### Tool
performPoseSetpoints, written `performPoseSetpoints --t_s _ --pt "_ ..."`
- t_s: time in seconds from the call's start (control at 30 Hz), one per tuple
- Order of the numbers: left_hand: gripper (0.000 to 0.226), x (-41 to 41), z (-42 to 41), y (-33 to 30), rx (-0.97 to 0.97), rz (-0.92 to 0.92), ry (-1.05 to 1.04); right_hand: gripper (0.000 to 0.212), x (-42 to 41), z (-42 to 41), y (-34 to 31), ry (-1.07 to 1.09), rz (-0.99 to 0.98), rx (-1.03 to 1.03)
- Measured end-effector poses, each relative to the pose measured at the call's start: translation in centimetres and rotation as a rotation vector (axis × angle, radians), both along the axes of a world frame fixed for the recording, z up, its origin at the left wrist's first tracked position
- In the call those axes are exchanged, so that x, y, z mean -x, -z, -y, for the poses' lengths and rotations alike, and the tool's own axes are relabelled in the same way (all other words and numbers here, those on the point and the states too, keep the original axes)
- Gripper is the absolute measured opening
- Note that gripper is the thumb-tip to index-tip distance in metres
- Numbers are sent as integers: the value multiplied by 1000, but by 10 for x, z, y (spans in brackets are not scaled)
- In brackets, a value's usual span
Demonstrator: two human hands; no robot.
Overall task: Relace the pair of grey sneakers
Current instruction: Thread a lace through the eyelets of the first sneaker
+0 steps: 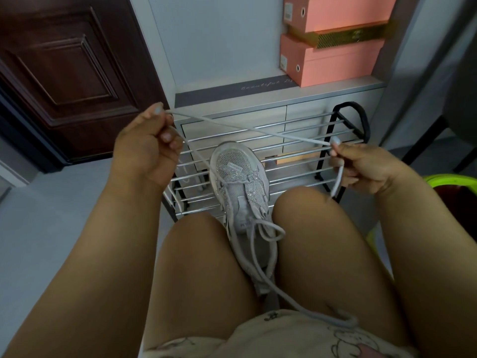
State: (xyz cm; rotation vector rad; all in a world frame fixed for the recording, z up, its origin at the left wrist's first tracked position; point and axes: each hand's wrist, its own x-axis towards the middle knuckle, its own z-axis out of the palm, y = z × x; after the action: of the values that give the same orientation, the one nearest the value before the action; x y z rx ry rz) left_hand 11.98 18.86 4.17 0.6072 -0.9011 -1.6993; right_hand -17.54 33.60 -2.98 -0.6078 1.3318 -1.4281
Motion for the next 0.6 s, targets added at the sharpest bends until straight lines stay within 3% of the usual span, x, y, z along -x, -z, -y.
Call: performPoseSetpoints --t_s 0.1,0.23,0.33,0.4,0.5,0.6 --pt "16 2 0 5 42 130 -44 27 -5 2 2 -14 171 39" --pt "10 10 -18 9 315 768 -179 15 -34 11 -6 -82 485 248" --pt "9 20 -48 15 413 892 -133 14 -50 15 -17 -77 621 341" --pt "12 28 -66 20 356 915 51 12 -60 16 -25 -63 536 360" --pt "12 37 -81 23 232 896 338 13 -81 16 -31 -44 258 356" --pt "17 40 -84 25 280 879 429 11 -94 17 -33 -4 67 375"
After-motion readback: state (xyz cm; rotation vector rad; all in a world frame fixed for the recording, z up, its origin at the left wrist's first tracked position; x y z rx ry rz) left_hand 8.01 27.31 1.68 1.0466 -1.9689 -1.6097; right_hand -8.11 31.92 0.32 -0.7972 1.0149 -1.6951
